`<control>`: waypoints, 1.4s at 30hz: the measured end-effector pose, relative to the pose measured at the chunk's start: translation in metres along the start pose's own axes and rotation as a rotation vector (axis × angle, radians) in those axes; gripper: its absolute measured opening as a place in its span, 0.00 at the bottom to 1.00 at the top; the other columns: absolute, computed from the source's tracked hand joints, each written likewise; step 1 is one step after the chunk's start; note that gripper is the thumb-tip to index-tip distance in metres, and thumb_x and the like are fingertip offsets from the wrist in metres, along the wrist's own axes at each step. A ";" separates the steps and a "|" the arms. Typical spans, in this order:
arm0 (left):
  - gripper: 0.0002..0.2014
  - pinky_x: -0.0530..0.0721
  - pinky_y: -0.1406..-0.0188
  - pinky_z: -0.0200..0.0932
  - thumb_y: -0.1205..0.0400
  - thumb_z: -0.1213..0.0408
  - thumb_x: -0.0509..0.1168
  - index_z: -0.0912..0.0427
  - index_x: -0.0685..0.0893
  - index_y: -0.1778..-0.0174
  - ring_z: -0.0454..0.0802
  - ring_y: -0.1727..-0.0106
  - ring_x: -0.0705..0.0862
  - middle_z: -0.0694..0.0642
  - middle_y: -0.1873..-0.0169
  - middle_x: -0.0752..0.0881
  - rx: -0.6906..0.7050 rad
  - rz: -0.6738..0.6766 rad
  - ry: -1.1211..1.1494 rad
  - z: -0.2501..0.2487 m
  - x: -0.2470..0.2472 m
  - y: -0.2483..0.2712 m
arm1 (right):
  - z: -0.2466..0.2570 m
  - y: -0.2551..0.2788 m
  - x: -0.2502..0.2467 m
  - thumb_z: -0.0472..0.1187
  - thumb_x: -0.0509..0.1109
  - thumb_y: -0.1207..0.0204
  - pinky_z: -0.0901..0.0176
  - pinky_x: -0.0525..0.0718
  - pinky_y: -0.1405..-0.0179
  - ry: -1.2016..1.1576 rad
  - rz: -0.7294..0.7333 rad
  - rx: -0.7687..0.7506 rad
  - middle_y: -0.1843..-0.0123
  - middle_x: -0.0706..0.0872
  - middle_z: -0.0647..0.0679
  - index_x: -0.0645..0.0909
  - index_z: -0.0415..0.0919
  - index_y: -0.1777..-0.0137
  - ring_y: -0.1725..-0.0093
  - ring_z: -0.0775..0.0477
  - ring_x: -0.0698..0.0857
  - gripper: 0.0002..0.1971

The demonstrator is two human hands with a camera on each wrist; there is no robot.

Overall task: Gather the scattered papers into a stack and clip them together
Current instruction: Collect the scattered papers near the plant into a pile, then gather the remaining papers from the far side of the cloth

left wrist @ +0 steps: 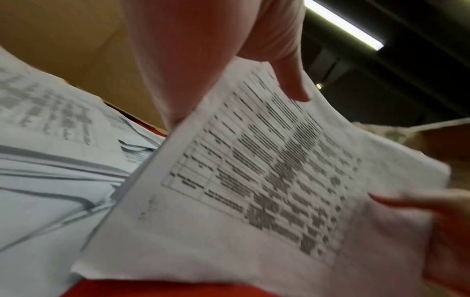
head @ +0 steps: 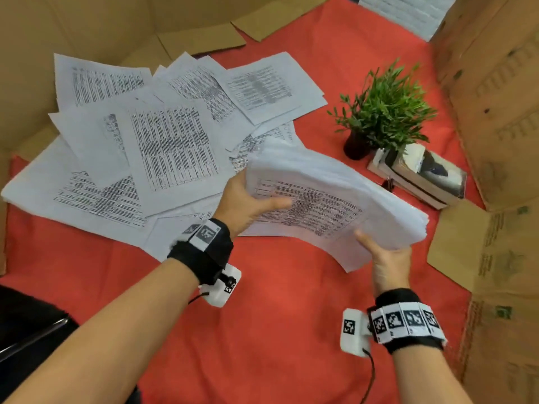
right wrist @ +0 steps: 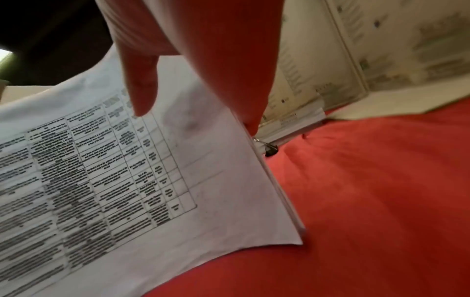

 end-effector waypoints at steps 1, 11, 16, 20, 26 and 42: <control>0.31 0.86 0.37 0.59 0.37 0.65 0.85 0.60 0.84 0.38 0.51 0.42 0.90 0.56 0.46 0.91 0.007 -0.005 -0.028 0.002 0.004 0.000 | -0.001 -0.001 0.000 0.23 0.78 0.34 0.64 0.85 0.51 -0.012 -0.018 -0.001 0.55 0.93 0.62 0.85 0.46 0.46 0.54 0.62 0.90 0.21; 0.35 0.84 0.36 0.63 0.41 0.60 0.86 0.62 0.84 0.37 0.54 0.40 0.89 0.59 0.45 0.91 -0.030 -0.031 0.006 0.018 -0.002 0.004 | -0.002 0.007 -0.013 0.24 0.79 0.38 0.56 0.85 0.45 0.006 0.045 0.018 0.53 0.93 0.59 0.90 0.51 0.51 0.51 0.58 0.90 0.22; 0.18 0.86 0.38 0.58 0.32 0.69 0.81 0.62 0.90 0.47 0.51 0.47 0.92 0.56 0.52 0.93 -0.027 -0.019 -0.019 0.016 -0.002 0.004 | 0.002 0.007 -0.021 0.35 0.86 0.40 0.39 0.81 0.30 0.124 0.067 0.055 0.39 0.91 0.49 0.82 0.46 0.36 0.39 0.50 0.88 0.31; 0.17 0.85 0.35 0.55 0.30 0.69 0.80 0.59 0.90 0.45 0.48 0.45 0.91 0.52 0.50 0.93 0.016 0.051 -0.053 0.006 0.000 0.007 | 0.053 0.004 -0.030 0.53 0.84 0.42 0.45 0.65 0.18 0.496 -0.058 -0.235 0.21 0.68 0.44 0.55 0.45 0.15 0.21 0.49 0.68 0.58; 0.17 0.87 0.38 0.53 0.32 0.72 0.81 0.58 0.91 0.49 0.48 0.49 0.92 0.51 0.55 0.93 0.163 0.157 -0.109 -0.042 0.018 0.008 | 0.104 -0.008 0.018 0.45 0.77 0.26 0.41 0.74 0.27 1.112 0.436 -0.589 0.26 0.78 0.43 0.67 0.44 0.19 0.26 0.39 0.76 0.36; 0.08 0.83 0.51 0.41 0.25 0.68 0.75 0.60 0.84 0.53 0.44 0.60 0.85 0.52 0.57 0.89 0.040 -0.009 -0.513 0.025 0.002 -0.017 | -0.028 0.031 -0.109 0.30 0.66 0.18 0.60 0.90 0.63 0.065 -0.232 0.387 0.52 0.90 0.45 0.83 0.39 0.42 0.61 0.49 0.90 0.09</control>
Point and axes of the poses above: each hand's wrist, its own y-axis away from the middle knuckle, its own x-axis out of the palm, z = x × y, the point moved 4 cm from there along -y, towards the middle knuckle
